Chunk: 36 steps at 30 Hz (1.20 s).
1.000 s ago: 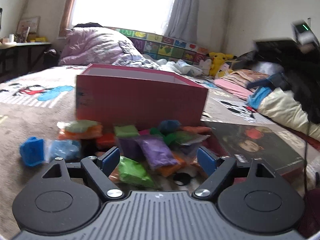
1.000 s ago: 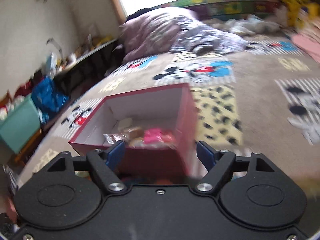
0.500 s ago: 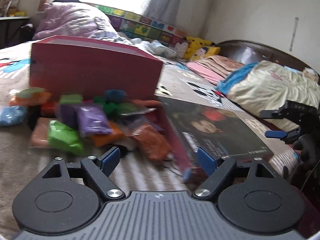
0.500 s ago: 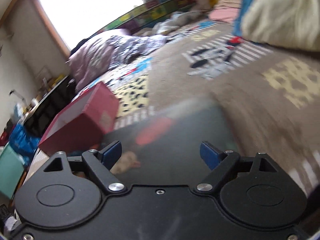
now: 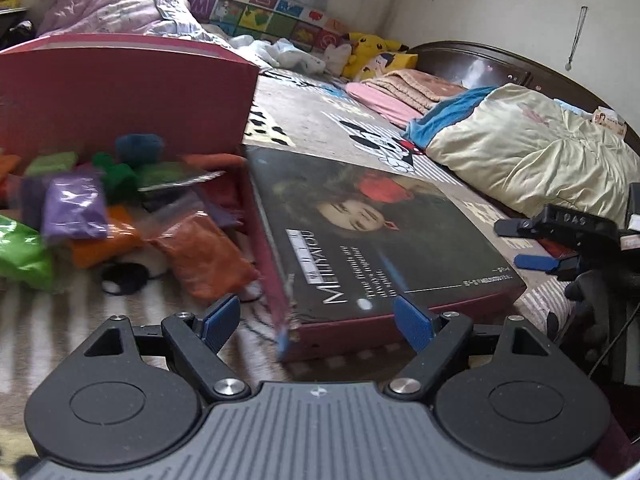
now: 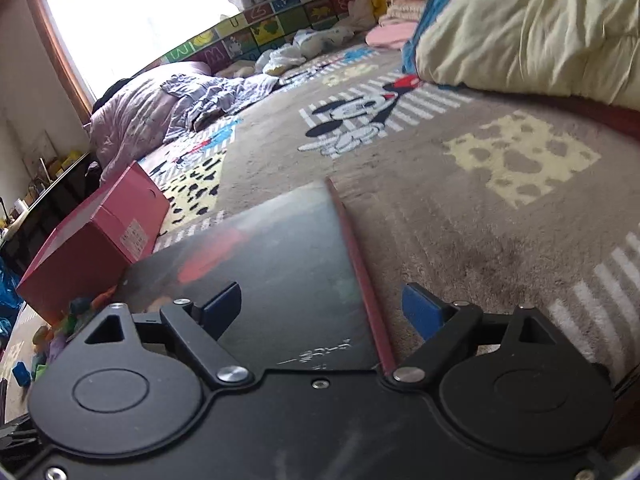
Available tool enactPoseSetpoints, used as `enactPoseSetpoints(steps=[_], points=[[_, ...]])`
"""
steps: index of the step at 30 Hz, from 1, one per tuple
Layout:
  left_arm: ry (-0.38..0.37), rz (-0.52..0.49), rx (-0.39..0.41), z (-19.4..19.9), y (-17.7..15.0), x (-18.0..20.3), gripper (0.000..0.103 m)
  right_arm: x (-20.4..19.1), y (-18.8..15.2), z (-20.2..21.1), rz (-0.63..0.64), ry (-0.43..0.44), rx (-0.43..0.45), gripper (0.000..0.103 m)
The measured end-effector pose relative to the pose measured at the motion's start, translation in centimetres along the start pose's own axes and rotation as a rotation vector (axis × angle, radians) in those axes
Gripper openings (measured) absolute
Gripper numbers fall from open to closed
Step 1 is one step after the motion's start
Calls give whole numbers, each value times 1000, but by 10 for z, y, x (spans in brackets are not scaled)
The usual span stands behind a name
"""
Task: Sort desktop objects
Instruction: 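Grip opposite edges of the black book with both tools, then lift the black book with both tools and lay it over the red box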
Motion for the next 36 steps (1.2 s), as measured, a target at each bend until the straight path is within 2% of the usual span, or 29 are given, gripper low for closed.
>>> enactPoseSetpoints(steps=[5, 9, 13, 16, 19, 29, 36], points=[[1, -10, -18, -11, 5, 9, 84, 8, -11, -13, -21, 18, -60, 91], [11, 17, -38, -21, 7, 7, 84, 11, -18, -22, -37, 40, -104, 96], [19, 43, -58, -28, 10, 5, 84, 6, -19, -26, 5, 54, -128, 98], [17, 23, -81, -28, 11, 12, 84, -4, -21, -25, 65, 75, -136, 98], [2, 1, -86, -22, 14, 21, 84, -10, -23, -19, 109, 63, -117, 99], [-64, -142, -28, 12, 43, 57, 84, -7, -14, 41, 66, 85, 2, 99], [-102, -129, 34, 35, 78, 59, 85, -27, 9, 74, 71, 121, 59, 99]])
Point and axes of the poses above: each gripper's, at about its wrist camera, not at the fingertips, and z roughly against the way its jaws point, x to its right, y to its top, the point moved 10 cm from there along -z, roughly the way its jaws point, and after that the axes turned 1 degree about -x, right-handed, at the moved point
